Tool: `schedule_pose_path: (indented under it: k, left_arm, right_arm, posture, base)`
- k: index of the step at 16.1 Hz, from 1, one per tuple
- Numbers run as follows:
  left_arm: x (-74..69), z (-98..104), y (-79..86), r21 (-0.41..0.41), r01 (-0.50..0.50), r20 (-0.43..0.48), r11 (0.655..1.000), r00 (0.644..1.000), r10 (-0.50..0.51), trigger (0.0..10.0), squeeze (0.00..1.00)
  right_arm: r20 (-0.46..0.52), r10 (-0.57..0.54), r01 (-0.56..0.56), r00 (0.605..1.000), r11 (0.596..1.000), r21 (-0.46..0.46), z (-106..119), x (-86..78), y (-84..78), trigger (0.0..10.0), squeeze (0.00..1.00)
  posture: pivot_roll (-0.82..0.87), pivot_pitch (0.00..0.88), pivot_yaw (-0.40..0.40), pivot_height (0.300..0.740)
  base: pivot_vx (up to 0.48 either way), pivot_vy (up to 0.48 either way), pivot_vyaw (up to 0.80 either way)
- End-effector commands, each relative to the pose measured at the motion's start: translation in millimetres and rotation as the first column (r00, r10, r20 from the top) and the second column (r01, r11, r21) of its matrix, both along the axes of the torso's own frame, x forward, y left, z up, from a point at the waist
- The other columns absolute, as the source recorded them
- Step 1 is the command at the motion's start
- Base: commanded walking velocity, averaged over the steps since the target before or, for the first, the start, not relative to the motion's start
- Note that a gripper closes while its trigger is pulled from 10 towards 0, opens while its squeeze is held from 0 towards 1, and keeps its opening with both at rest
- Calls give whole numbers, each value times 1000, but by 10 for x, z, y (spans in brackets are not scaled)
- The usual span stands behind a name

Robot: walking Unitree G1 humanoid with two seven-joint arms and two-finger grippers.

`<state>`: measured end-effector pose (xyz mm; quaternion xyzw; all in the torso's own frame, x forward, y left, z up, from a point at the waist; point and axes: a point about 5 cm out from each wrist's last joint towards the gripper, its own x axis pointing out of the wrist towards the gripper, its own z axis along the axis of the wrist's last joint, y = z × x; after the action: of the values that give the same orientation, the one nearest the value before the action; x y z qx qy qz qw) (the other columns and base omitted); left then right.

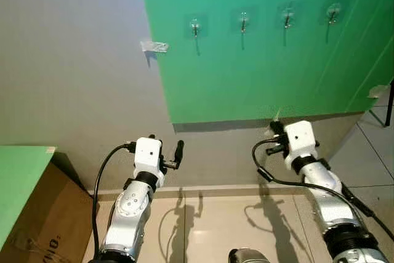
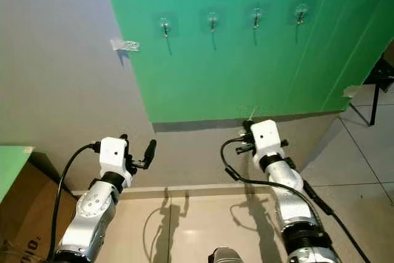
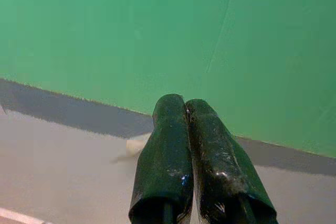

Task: Hang keys on a hook

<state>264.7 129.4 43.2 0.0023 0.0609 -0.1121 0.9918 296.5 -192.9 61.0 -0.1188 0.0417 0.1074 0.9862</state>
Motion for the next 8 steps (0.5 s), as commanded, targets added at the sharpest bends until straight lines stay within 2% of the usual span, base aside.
schedule_pose_path:
  k: [1,2,4,5,6,8]
  left_arm:
    - [16,45,20,15,-10,22,1000,1000,10,10000,0]
    - [22,65,24,11,-7,29,1000,1000,6,10000,0]
    - [35,83,25,8,-3,35,1000,999,2,10000,0]
    - [55,95,30,9,0,37,1000,999,0,10000,0]
    - [89,112,34,15,9,42,1000,999,-10,10000,0]
    - [107,130,34,29,23,50,999,998,-24,10000,0]
  right_arm:
    - [36,27,-28,999,999,23,105,75,98,0,0]
    - [80,58,-60,995,998,29,235,119,187,0,0]
    - [110,98,-102,989,994,37,378,180,261,0,0]
    - [121,165,-171,979,985,36,497,229,345,0,0]
    - [145,284,-293,948,955,45,700,276,496,0,0]
    - [183,354,-365,917,930,32,898,320,591,0,0]
  posture:
    - [-220,0,71,740]
    - [-225,0,82,740]
    - [-227,0,87,740]
    - [-230,0,93,740]
    - [-232,0,100,740]
    - [-232,0,104,740]
  base:
    - [0,0,0]
    - [0,0,0]
    - [0,0,0]
    - [0,0,0]
    - [0,0,0]
    - [0,0,0]
